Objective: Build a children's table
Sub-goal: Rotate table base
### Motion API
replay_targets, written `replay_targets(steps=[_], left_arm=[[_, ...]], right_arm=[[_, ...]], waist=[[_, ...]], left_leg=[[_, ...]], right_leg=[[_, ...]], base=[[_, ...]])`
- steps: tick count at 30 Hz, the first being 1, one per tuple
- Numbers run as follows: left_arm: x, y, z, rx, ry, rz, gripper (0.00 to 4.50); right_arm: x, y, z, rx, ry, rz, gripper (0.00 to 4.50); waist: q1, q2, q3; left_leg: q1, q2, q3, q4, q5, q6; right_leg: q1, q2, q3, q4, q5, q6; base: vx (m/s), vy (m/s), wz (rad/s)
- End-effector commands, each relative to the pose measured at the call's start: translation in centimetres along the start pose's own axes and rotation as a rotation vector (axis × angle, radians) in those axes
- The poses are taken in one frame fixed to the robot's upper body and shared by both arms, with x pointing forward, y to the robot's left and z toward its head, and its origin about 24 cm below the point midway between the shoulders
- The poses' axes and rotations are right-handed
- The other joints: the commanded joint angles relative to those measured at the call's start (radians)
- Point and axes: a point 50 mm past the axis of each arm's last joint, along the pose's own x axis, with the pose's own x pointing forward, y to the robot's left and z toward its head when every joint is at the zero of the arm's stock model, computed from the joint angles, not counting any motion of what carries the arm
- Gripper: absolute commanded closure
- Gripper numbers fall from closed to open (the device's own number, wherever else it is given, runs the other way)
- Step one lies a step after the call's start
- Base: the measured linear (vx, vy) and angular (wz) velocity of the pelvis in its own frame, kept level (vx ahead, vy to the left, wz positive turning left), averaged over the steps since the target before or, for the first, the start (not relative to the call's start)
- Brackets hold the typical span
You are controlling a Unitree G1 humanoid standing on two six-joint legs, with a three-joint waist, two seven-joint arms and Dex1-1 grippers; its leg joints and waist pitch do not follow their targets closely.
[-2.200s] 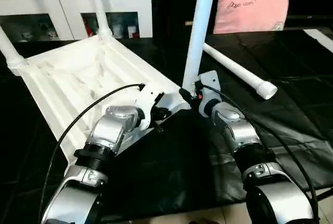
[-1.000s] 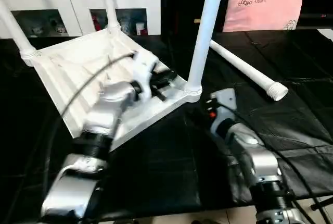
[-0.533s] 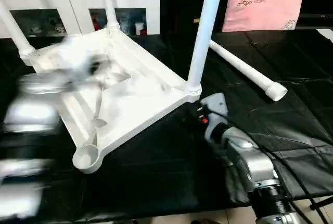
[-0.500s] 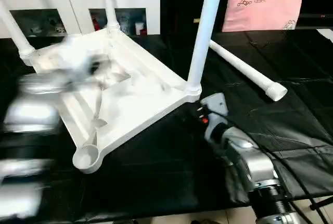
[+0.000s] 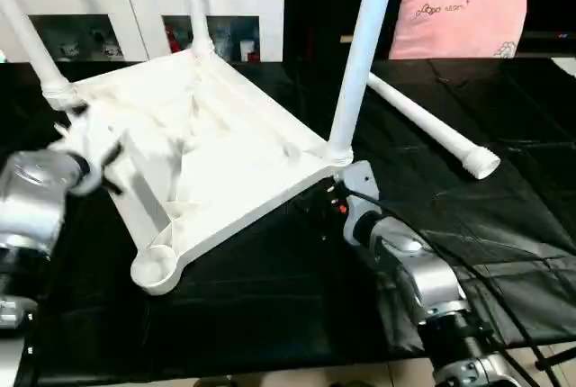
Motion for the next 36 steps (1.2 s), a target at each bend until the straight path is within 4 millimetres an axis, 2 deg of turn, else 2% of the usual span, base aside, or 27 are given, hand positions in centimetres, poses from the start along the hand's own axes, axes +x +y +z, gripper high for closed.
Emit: replay_targets(steps=[1,3,7,8,10,12,13,14,15,16,17,18,19,21,25,26,27,29,30,32,33,36], left_arm=[[-0.4,0.4,-0.1,0.027,0.026,0.0,4.44],[-0.6,0.0,-0.4,0.042,0.052,-0.045,4.44],[-1.0,-2.2,-0.4,0.068,0.07,-0.248,4.44],[-1.0,-2.2,-0.4,0.068,0.07,-0.248,4.44],[-1.4,-4.0,-0.1,0.073,0.047,-0.405,4.44],[-1.9,-5.1,0.0,0.085,0.033,-0.505,4.44],[-2.1,-5.5,0.1,0.095,0.027,-0.545,4.44],[-2.5,-6.2,0.3,0.099,0.01,-0.605,4.44],[-2.5,-6.2,0.3,0.099,0.01,-0.605,4.44],[-3.0,-7.2,0.5,0.125,-0.026,-0.691,4.44],[-3.5,-8.2,0.8,0.149,-0.062,-0.771,4.44],[-3.9,-8.7,0.9,0.164,-0.082,-0.818,4.44],[-4.3,-9.7,1.1,0.159,-0.102,-0.885,4.44],[-4.3,-10.9,1.7,0.147,-0.136,-0.934,4.44],[-4.1,-12.4,2.7,0.147,-0.187,-0.962,4.44],[-3.8,-12.7,3.0,0.149,-0.201,-0.953,4.44],[-3.2,-13.0,3.7,0.178,-0.249,-0.911,4.44],[-2.2,-13.1,4.2,0.145,-0.274,-0.839,4.44],[-1.7,-13.0,4.5,0.15,-0.29,-0.794,4.44],[-1.2,-12.8,4.8,0.147,-0.298,-0.743,4.44],[-0.5,-12.5,5.1,0.137,-0.31,-0.68,4.44],[1.0,-11.5,5.7,0.149,-0.345,-0.533,4.44]], right_arm=[[0.2,-0.1,0.4,-0.023,-0.006,-0.006,0.0],[0.4,-0.2,0.4,-0.03,0.003,-0.006,0.0],[0.9,-0.3,0.4,-0.04,0.014,-0.009,0.0],[0.9,-0.3,0.4,-0.04,0.014,-0.009,0.0],[1.4,-0.3,0.5,-0.042,0.017,-0.009,0.0],[1.7,-0.2,0.5,-0.041,0.018,-0.006,0.0],[1.8,-0.2,0.6,-0.04,0.019,-0.005,0.0],[2.0,-0.1,0.6,-0.042,0.019,-0.001,0.0],[2.0,-0.1,0.6,-0.042,0.019,-0.001,0.0],[2.2,0.0,0.8,-0.044,0.018,0.002,0.0],[2.4,0.1,0.9,-0.045,0.016,0.004,0.0],[2.5,0.1,1.0,-0.046,0.015,0.005,0.0],[2.7,0.1,1.2,-0.046,0.009,0.007,0.0],[3.0,0.3,1.5,-0.048,0.001,0.013,0.0],[3.2,0.4,1.7,-0.054,-0.004,0.019,0.0],[3.2,0.5,1.8,-0.054,-0.006,0.021,0.0],[3.3,0.5,1.8,-0.056,-0.006,0.021,0.0],[3.3,0.5,1.8,-0.059,-0.007,0.02,0.0],[3.4,0.4,1.8,-0.061,-0.008,0.018,0.0],[3.4,0.4,1.8,-0.064,-0.009,0.013,0.0],[3.4,0.3,1.8,-0.067,-0.01,0.008,0.0],[3.1,-0.2,1.7,-0.062,-0.018,-0.017,0.0]], waist=[[-0.001,0.022,-0.072],[-0.001,0.019,-0.072],[-0.001,0.022,-0.07],[-0.002,0.022,-0.07],[-0.001,0.019,-0.069],[-0.002,0.018,-0.07],[-0.004,0.017,-0.068],[-0.004,0.017,-0.067],[-0.005,0.017,-0.067],[-0.003,0.018,-0.067],[-0.005,0.017,-0.068],[-0.008,0.016,-0.067],[-0.011,0.016,-0.064],[-0.019,0.013,-0.066],[-0.032,0.01,-0.068],[-0.035,0.007,-0.068],[-0.037,0.007,-0.068],[-0.038,0.007,-0.068],[-0.039,0.011,-0.068],[-0.04,0.007,-0.068],[-0.04,0.011,-0.067],[-0.037,0.012,-0.066]], left_leg=[[0.01,0.001,0.001,-0.074,-0.192,-0.025],[0.01,0.0,0.002,-0.073,-0.187,-0.024],[0.013,0.003,0.003,-0.074,-0.199,-0.027],[0.013,0.002,0.003,-0.074,-0.201,-0.027],[0.013,0.002,0.004,-0.075,-0.21,-0.027],[0.014,0.003,0.004,-0.075,-0.209,-0.029],[0.011,0.004,0.004,-0.077,-0.207,-0.028],[0.013,0.002,0.006,-0.076,-0.214,-0.025],[0.011,0.002,0.004,-0.076,-0.209,-0.024],[0.014,0.002,0.006,-0.075,-0.21,-0.025],[0.009,0.004,0.001,-0.077,-0.211,-0.028],[0.009,0.004,0.001,-0.079,-0.214,-0.03],[0.012,0.004,0.003,-0.079,-0.228,-0.035],[0.01,0.002,0.004,-0.079,-0.219,-0.036],[0.005,-0.001,0.005,-0.074,-0.196,-0.024],[0.003,-0.002,0.006,-0.073,-0.182,-0.019],[0.003,-0.002,0.005,-0.072,-0.18,-0.014],[0.004,-0.002,0.007,-0.071,-0.187,-0.012],[0.006,-0.003,0.007,-0.069,-0.198,-0.012],[0.003,-0.003,0.006,-0.07,-0.207,-0.012],[0.007,-0.004,0.007,-0.069,-0.219,-0.011],[0.006,-0.004,0.003,-0.07,-0.251,-0.015]], right_leg=[[0.058,-0.046,0.052,-0.059,-0.137,-0.189],[0.06,-0.044,0.052,-0.057,-0.122,-0.194],[0.057,-0.047,0.052,-0.057,-0.136,-0.21],[0.058,-0.046,0.053,-0.057,-0.134,-0.215],[0.058,-0.048,0.053,-0.057,-0.146,-0.215],[0.057,-0.047,0.053,-0.057,-0.15,-0.22],[0.058,-0.047,0.054,-0.056,-0.145,-0.222],[0.056,-0.043,0.053,-0.057,-0.15,-0.218],[0.06,-0.046,0.054,-0.057,-0.158,-0.215],[0.057,-0.045,0.054,-0.058,-0.161,-0.212],[0.062,-0.05,0.053,-0.054,-0.168,-0.212],[0.061,-0.047,0.052,-0.056,-0.181,-0.207],[0.058,-0.046,0.054,-0.056,-0.193,-0.206],[0.062,-0.044,0.054,-0.056,-0.185,-0.206],[0.067,-0.045,0.054,-0.056,-0.173,-0.206],[0.068,-0.044,0.055,-0.056,-0.166,-0.207],[0.068,-0.044,0.055,-0.058,-0.17,-0.206],[0.067,-0.043,0.055,-0.061,-0.179,-0.204],[0.065,-0.04,0.055,-0.064,-0.194,-0.2],[0.067,-0.041,0.054,-0.068,-0.223,-0.187],[0.062,-0.04,0.054,-0.072,-0.239,-0.181],[0.063,-0.041,0.052,-0.077,-0.295,-0.158]], base=[[0.0,0.0,0.0],[0.0,0.0,0.0],[0.0,0.0,0.0],[0.0,0.0,0.0],[0.0,0.0,0.0],[0.0,0.0,0.0],[0.0,0.0,0.0],[0.0,0.0,0.0],[0.0,0.0,0.0],[0.0,0.0,0.0],[0.0,0.0,0.0],[0.0,0.0,0.0],[0.0,0.0,0.0],[0.0,0.0,0.0],[0.0,0.0,0.0],[0.0,0.0,0.0],[0.0,0.0,0.0],[0.0,0.0,0.0],[0.0,0.0,0.0],[0.0,0.0,0.0],[0.0,0.0,0.0],[0.0,0.0,0.0]])
